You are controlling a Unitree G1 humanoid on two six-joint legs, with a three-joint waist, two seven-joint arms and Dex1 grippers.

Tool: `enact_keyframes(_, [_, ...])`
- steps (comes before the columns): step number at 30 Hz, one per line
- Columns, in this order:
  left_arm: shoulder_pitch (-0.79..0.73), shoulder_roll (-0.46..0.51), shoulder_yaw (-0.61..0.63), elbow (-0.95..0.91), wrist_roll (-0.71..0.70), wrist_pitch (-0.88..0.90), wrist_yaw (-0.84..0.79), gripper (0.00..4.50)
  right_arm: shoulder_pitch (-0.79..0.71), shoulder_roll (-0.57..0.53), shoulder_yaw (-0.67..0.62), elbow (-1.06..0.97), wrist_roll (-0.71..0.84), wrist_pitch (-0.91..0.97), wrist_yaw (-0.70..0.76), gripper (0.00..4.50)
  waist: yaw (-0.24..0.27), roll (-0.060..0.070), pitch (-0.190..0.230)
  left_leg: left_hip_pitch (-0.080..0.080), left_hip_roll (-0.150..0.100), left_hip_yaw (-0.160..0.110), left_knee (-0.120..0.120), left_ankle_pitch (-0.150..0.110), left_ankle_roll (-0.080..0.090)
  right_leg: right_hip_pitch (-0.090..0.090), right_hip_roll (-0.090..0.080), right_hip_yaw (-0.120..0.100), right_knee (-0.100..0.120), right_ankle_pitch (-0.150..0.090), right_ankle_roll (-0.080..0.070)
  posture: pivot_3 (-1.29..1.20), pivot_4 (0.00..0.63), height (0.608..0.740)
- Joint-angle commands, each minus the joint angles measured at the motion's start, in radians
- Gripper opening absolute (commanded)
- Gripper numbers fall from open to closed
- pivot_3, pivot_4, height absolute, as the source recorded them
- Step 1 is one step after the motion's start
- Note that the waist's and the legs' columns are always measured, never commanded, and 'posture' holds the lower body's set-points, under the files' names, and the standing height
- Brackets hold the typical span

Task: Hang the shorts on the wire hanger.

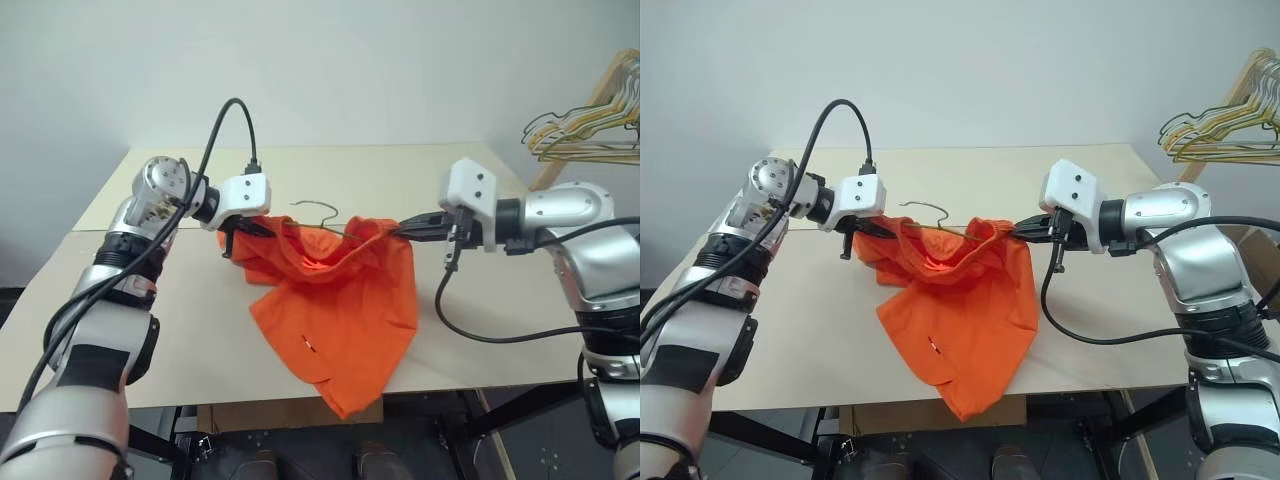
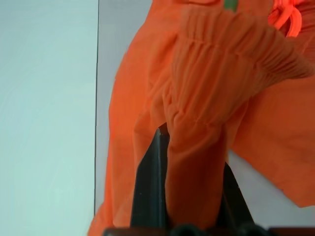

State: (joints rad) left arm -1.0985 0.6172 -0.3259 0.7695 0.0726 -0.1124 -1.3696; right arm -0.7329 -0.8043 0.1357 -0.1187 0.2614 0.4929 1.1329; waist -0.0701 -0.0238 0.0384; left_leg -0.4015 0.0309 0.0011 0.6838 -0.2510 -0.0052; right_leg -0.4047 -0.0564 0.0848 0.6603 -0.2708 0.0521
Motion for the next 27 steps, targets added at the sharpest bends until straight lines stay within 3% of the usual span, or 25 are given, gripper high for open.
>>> enact_keyframes(1, [-0.005,-0.013,0.042,-0.068,-0.026,0.027,0.014,0.0,-0.005,0.01,0.008,-0.04,-0.033,-0.037,-0.032,0.02,0.001,0.0,0.0,0.0,0.0,0.0,0.0,0.0,0.0,0.0,0.0,0.0,0.0,0.0,0.0,-0.08,0.0,0.74])
enact_keyframes(6, [0.023,-0.012,0.076,-0.111,-0.048,0.062,0.016,0.0,0.036,0.007,0.034,-0.028,-0.124,-0.154,-0.072,0.02,-0.001,0.0,0.0,0.0,0.0,0.0,0.0,0.0,0.0,0.0,0.0,0.0,0.0,0.0,0.0,-0.08,0.0,0.74])
enact_keyframes(9, [0.04,-0.003,0.085,-0.134,-0.051,0.077,0.018,0.0,0.065,-0.035,0.061,0.008,-0.192,-0.256,-0.048,0.7,-0.001,0.0,0.0,0.0,0.0,0.0,0.0,0.0,0.0,0.0,0.0,0.0,0.0,0.0,0.0,-0.08,0.0,0.74])
enact_keyframes(13, [0.055,0.0,0.089,-0.155,-0.053,0.086,0.018,0.0,0.067,-0.028,0.068,0.052,-0.238,-0.329,-0.067,2.04,-0.003,0.0,0.0,0.0,0.0,0.0,0.0,0.0,0.0,0.0,0.0,0.0,0.0,0.0,0.0,-0.08,0.0,0.74])
enact_keyframes(17, [0.064,-0.005,0.09,-0.168,-0.054,0.089,0.022,0.0,0.072,-0.021,0.069,0.082,-0.247,-0.425,-0.051,2.04,-0.004,0.0,0.0,0.001,0.0,0.0,0.0,0.0,0.0,0.0,0.0,0.0,0.0,0.0,0.0,-0.08,0.0,0.74])
enact_keyframes(27, [0.091,-0.031,0.103,-0.236,-0.091,0.125,0.002,0.0,0.032,0.062,0.047,0.079,-0.121,-0.237,-0.001,2.04,-0.004,0.0,0.0,0.001,0.0,0.0,0.0,0.0,0.0,0.001,0.0,0.0,0.0,0.0,0.0,-0.08,0.0,0.74])
